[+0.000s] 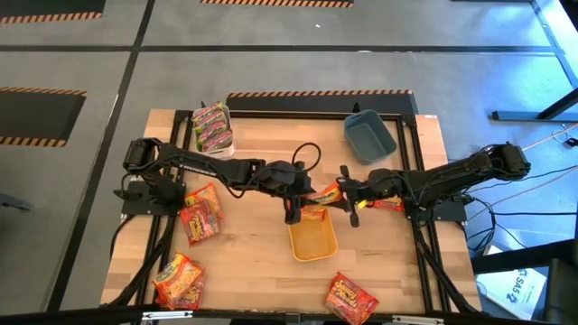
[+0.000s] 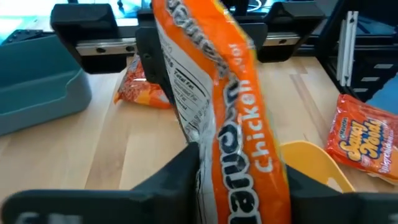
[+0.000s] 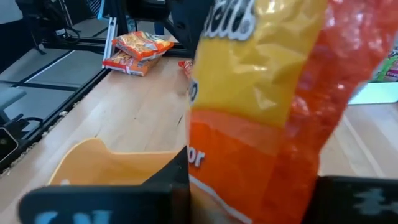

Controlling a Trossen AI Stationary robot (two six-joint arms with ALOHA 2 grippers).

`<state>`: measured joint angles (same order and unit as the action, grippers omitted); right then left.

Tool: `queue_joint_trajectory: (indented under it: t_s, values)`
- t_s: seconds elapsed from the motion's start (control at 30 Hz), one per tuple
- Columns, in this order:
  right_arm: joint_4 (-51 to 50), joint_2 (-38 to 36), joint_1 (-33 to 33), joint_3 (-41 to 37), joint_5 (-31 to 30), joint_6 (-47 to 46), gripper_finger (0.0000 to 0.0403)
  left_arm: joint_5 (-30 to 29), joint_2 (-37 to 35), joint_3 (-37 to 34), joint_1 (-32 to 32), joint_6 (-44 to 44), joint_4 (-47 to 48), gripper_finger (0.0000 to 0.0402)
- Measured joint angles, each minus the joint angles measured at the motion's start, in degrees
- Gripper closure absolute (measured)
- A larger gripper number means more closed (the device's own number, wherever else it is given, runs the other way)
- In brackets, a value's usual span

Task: Sort Maruchan noodles
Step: Put the top right orange noodle pack into the yellow bin

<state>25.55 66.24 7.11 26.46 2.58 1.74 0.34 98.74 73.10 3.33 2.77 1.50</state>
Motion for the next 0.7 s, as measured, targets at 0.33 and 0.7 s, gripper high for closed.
queue_joint_trajectory:
  t_s: [0.33, 0.7]
  values:
    - [-7.8, -3.0, 0.0, 1.0, 0.0, 0.1, 0.0187, 0.2, -1.5, 0.0, 0.7, -1.0, 2.5, 0.0362]
    - [-31.8, -13.0, 0.0, 3.9, 0.0, -4.3, 0.0146, -1.1, -1.3, 0.0, 6.3, -1.4, 8.4, 0.0361]
